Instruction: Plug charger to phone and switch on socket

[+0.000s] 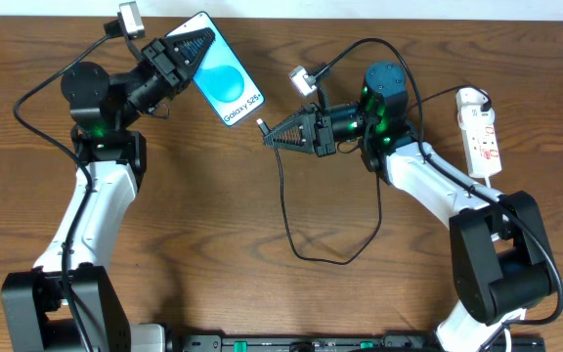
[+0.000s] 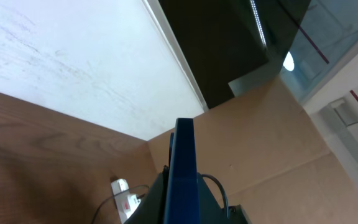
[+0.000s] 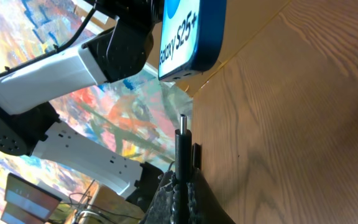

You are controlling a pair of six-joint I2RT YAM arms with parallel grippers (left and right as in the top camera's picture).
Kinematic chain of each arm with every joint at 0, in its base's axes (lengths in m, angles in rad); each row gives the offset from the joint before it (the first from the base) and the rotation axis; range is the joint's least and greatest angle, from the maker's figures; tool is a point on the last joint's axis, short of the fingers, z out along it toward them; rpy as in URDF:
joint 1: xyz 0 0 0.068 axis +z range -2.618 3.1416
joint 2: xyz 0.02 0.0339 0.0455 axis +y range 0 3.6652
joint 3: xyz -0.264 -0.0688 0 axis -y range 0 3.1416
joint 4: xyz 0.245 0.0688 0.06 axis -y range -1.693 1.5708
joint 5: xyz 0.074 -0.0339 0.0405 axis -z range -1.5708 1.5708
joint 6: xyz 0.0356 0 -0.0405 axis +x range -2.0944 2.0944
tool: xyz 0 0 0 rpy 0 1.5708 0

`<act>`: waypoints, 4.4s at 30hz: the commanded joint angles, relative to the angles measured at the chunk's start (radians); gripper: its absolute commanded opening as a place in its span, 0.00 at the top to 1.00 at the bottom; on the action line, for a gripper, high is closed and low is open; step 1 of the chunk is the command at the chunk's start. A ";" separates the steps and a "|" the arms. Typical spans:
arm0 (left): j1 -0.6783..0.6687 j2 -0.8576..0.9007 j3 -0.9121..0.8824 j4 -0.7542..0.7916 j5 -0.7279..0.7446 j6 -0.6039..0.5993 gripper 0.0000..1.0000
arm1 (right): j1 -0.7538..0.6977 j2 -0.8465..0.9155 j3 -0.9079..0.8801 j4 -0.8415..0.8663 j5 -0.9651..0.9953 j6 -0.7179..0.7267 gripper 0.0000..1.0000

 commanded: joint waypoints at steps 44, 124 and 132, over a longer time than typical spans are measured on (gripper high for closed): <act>-0.069 -0.022 0.025 0.015 -0.019 -0.016 0.93 | -0.002 0.005 0.004 0.122 0.020 0.146 0.99; -0.087 -0.022 0.025 0.014 0.068 -0.015 0.93 | -0.012 0.005 0.004 0.143 0.028 0.153 0.99; -0.087 -0.022 0.025 0.014 0.174 -0.011 0.93 | -0.012 0.005 0.004 0.143 0.028 0.153 0.99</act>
